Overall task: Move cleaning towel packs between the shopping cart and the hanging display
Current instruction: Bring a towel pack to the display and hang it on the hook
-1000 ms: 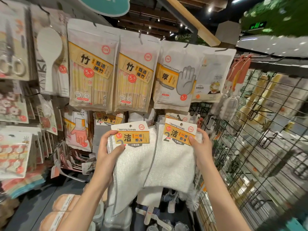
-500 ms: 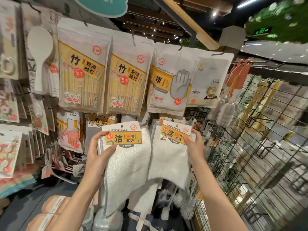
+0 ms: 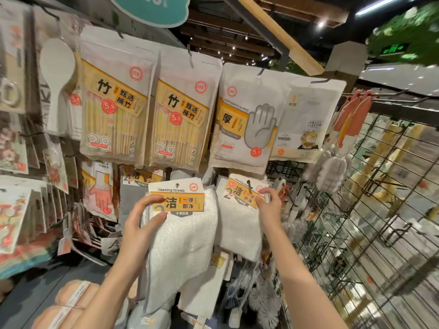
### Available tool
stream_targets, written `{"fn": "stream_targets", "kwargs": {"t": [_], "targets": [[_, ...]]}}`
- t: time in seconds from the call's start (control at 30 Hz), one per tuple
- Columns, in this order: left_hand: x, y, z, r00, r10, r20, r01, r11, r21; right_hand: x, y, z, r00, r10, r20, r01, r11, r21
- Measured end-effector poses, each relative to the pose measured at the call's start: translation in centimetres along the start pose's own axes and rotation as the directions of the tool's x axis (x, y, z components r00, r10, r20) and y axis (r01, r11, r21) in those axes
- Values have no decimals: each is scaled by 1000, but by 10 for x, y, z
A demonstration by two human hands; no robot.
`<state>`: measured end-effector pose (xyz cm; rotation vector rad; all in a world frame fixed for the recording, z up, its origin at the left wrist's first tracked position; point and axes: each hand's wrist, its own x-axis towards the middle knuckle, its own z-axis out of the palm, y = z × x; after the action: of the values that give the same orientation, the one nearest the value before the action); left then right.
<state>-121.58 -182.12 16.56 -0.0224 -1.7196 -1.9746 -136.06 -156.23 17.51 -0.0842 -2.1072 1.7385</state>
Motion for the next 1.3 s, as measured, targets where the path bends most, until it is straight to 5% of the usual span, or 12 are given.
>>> {"fn": "stream_targets", "kwargs": {"t": [0.67, 0.93, 1.3], "targets": [[0, -1, 20, 1000, -2, -23, 3, 999, 42, 4, -11, -13, 988, -4, 157, 42, 969, -243], [-8, -2, 36, 1000, 2, -5, -2, 1000, 27, -40, -38, -12, 954, -172, 244, 197, 977, -83], [-19, -6, 57, 999, -22, 27, 22, 1000, 4, -71, -48, -3, 904, -129, 407, 161, 986, -44]]}}
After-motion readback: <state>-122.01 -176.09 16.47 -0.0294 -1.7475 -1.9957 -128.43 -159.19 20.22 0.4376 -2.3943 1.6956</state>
